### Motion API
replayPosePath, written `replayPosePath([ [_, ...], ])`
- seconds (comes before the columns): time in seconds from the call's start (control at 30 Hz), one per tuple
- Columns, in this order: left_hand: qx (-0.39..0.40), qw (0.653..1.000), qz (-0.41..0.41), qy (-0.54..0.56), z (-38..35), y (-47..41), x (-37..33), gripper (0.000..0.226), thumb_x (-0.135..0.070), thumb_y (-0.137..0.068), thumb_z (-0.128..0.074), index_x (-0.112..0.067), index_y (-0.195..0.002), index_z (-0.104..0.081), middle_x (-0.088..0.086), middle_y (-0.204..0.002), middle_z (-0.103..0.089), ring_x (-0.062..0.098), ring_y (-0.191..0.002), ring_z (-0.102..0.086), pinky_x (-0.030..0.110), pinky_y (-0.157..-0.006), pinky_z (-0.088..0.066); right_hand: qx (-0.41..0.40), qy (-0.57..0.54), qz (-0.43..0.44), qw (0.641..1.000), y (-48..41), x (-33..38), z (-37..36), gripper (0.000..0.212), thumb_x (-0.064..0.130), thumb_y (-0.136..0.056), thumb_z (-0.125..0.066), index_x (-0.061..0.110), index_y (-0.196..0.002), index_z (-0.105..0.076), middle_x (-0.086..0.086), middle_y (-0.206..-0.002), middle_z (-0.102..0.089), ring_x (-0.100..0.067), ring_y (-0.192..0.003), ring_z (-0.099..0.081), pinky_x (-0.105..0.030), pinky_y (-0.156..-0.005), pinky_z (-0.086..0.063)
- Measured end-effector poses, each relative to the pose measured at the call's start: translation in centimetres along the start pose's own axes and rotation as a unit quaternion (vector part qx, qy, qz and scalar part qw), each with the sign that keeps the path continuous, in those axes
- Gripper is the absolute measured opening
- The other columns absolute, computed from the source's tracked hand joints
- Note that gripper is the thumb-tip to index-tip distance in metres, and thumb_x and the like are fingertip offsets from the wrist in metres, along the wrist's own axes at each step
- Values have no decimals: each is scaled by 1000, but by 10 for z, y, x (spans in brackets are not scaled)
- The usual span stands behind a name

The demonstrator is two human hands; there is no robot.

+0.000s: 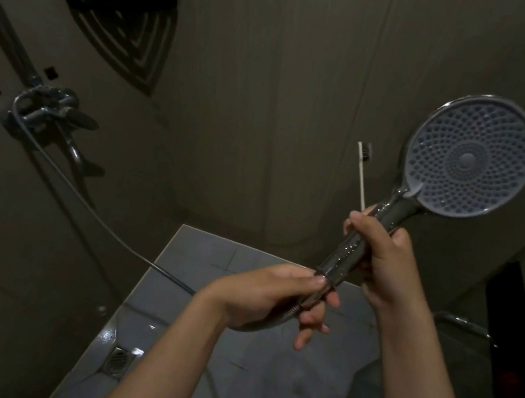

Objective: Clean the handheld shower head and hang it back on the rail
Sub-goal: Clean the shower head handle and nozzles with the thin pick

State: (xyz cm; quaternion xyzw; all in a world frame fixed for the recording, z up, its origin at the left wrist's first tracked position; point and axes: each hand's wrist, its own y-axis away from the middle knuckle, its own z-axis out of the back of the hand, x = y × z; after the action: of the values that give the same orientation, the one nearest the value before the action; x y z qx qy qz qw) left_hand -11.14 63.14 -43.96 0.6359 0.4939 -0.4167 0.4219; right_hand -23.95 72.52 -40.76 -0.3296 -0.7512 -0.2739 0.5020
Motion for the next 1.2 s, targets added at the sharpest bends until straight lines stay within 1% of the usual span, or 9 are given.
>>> replayPosePath([
  [0.1, -38, 999, 6, -36, -5, -4, 0, 19, -23, -95, -35, -11, -86, -46, -9, -54, -43, 9, -43, -52, 31, -78, -47, -17, 0, 7, 1000, 0, 0, 0, 18, 7, -85, -61, 13, -73, -50, 7, -47, -49, 0, -33, -43, -11, -33, -32],
  [0.3, -209, 956, -22, -206, -17, -15, 9, 20, -26, -96, -41, -19, -77, -39, -10, -56, -43, 9, -43, -45, 33, -51, -40, -85, 22, 10, 996, -7, -2, 6, 16, 11, -82, -66, 16, -77, -52, 0, -66, -49, -3, -46, -51, -15, -44, -44],
  [0.47, -318, 747, 33, -582, -27, -19, 8, 25, -43, -98, -34, -19, -92, -40, 11, -93, -65, 34, -87, -60, 40, -67, -41, -137, 75, 35, 987, -8, -3, 4, 21, 16, -78, -71, 16, -74, -50, -1, -66, -50, -16, -63, -53, -32, -62, -45],
  [0.53, -339, 714, 19, -612, -28, -21, 13, 27, -44, -98, -33, -18, -96, -39, 11, -97, -65, 36, -90, -60, 39, -66, -39, -150, 100, 43, 983, -7, -2, 2, 23, 18, -77, -72, 16, -73, -50, -3, -68, -50, -19, -67, -53, -35, -64, -45],
  [0.57, -336, 725, 14, -601, -27, -22, 14, 27, -44, -98, -34, -18, -94, -39, 10, -94, -65, 35, -88, -60, 40, -68, -43, -148, 107, 45, 982, -7, -1, 3, 23, 19, -77, -72, 16, -72, -50, -2, -67, -50, -19, -67, -53, -34, -63, -45],
  [0.67, -264, 900, 10, -346, -18, -20, 12, 25, -40, -94, -46, -17, -85, -41, -1, -69, -59, 25, -65, -61, 44, -72, -49, -96, 88, 31, 991, -5, 3, 5, 17, 14, -79, -70, 15, -75, -54, 0, -66, -50, -11, -58, -52, -24, -54, -45],
  [0.73, -155, 979, 13, -134, -12, -14, 5, 24, -34, -92, -45, -10, -93, -46, -5, -65, -52, 17, -54, -56, 40, -67, -48, -52, 68, 17, 996, -2, 6, 5, 18, 15, -76, -72, 16, -76, -54, -1, -65, -49, -5, -48, -50, -16, -44, -41],
  [0.93, 17, 1000, 13, -2, -6, -2, -8, 24, -21, -98, -34, -4, -102, -51, 4, -69, -55, 18, -58, -61, 42, -77, -44, 76, 1, 37, 996, 4, 11, 4, 17, 21, -74, -59, 20, -61, -47, 5, -56, -49, -6, -40, -38, -13, -37, -27],
  [1.2, -75, 994, 2, -78, -19, -11, -5, 13, -20, -93, -40, -13, -83, -39, -8, -55, -39, 6, -41, -45, 35, -69, -41, 6, 26, 43, 999, -1, 10, 4, 14, 19, -72, -65, 17, -69, -51, -1, -62, -52, -2, -39, -44, -12, -36, -31],
])
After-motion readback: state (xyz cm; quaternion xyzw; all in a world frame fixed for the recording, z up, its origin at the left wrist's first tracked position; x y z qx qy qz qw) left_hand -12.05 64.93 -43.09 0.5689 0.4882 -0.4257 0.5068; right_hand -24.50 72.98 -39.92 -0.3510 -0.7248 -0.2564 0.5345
